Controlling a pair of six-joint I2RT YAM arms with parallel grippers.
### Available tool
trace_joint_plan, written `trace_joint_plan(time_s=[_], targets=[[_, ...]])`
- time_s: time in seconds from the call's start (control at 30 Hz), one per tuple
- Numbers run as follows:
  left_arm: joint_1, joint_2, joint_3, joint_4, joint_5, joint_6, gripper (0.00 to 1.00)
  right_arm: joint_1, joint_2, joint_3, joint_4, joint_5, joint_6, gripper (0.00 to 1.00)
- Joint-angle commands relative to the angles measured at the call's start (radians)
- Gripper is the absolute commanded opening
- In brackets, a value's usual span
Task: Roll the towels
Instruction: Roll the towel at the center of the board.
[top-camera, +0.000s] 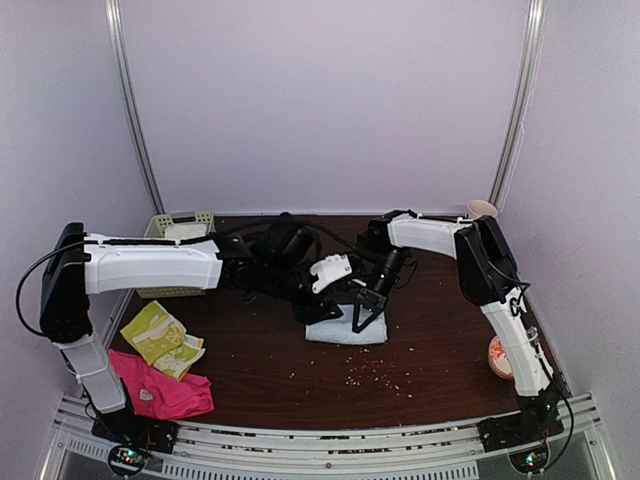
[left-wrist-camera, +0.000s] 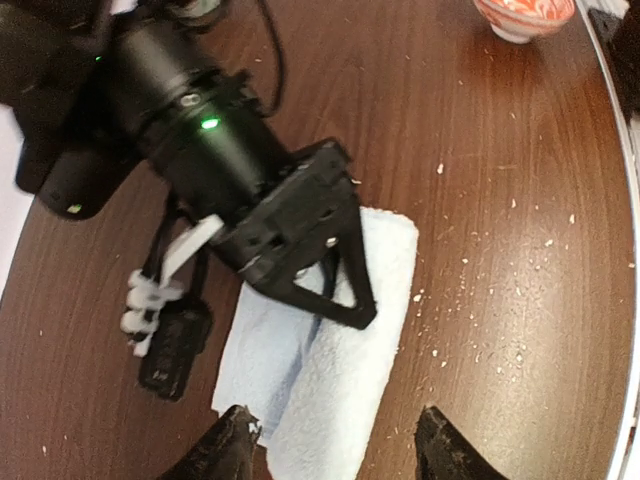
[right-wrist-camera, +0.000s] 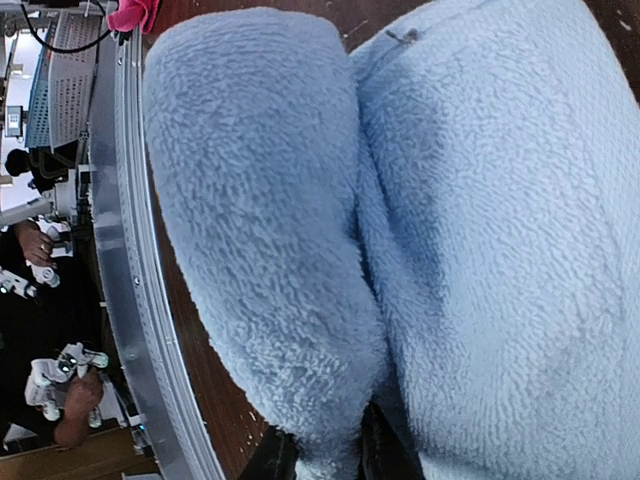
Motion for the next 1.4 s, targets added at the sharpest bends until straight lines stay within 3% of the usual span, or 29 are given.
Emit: trace_joint_plan(time_s=[0.0, 0.37, 0.63, 0.73, 0.83, 0.97, 1.13, 1.37], targets=[[-0.056, 0.109, 0.046, 0.003, -0.115, 0.169, 0.56, -0.005, 0.151, 0.024, 0.074, 0.185, 0.077, 0.18], [-0.084, 0.318, 0.108, 0.112, -0.203, 0.276, 0.53, -0.007, 0.15, 0.003, 0.074, 0.179, 0.071, 0.19], [-0.084, 0.358, 0.1, 0.111, -0.14, 0.267, 0.31, -0.011, 0.11, -0.043, 0.074, 0.133, 0.051, 0.22], [-0.084, 0.366, 0.1, 0.071, -0.11, 0.243, 0.24, -0.015, 0.062, -0.05, 0.072, 0.099, 0.052, 0.32], [-0.084, 0.35, 0.089, 0.021, -0.063, 0.201, 0.19, -0.024, -0.073, -0.096, 0.072, 0.079, 0.015, 0.47], [-0.084, 0.329, 0.072, -0.053, 0.053, 0.165, 0.18, -0.049, -0.285, -0.102, 0.074, 0.101, 0.015, 0.58], [-0.082, 0.384, 0.176, -0.199, 0.11, 0.084, 0.19, -0.111, -0.477, -0.109, 0.074, 0.159, 0.069, 0.59], [-0.026, 0.594, 0.468, -0.439, 0.279, 0.014, 0.2, -0.176, -0.897, -0.455, 0.232, 0.309, 0.102, 0.58]])
